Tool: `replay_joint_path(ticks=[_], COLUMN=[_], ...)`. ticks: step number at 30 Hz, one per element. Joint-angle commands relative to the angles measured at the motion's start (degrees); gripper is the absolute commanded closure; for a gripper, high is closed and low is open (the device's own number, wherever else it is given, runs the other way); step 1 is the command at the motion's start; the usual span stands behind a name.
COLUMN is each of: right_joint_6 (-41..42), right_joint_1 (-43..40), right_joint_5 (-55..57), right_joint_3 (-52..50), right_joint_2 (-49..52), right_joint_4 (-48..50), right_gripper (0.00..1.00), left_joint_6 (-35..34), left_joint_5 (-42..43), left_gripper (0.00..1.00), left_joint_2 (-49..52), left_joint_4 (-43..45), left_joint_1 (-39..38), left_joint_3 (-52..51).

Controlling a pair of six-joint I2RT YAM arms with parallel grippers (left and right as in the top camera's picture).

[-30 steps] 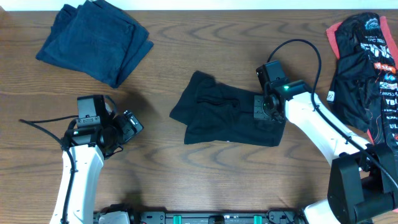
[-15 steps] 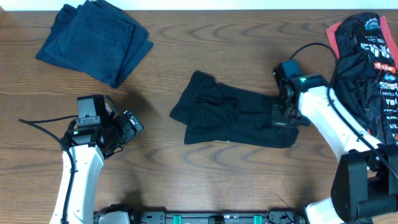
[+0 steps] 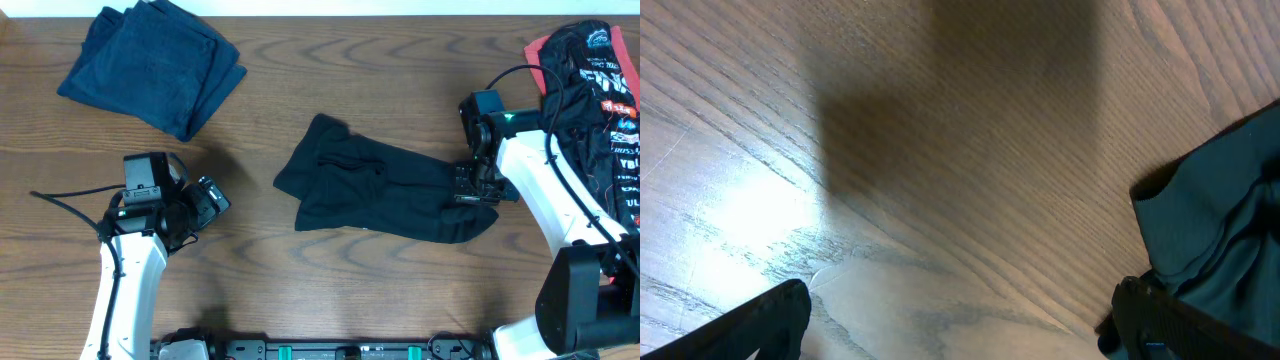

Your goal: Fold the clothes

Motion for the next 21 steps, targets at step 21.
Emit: replay_joint_path(ticks=[21], right_joint_6=[8.3], right_joint_1=[8.6], right_joint_5=[10.0], right_joint_3=[-2.5], right_joint_2=[3.7], right_joint_4=[-0.1], right_gripper=[0.99], left_joint_6=[0.5], left_joint_5=[-0.7], left_gripper=[0.02], left_joint_2=[0.2], left_joint_4=[0.0], left_joint_1=[0.2], left_joint_3=[-0.7])
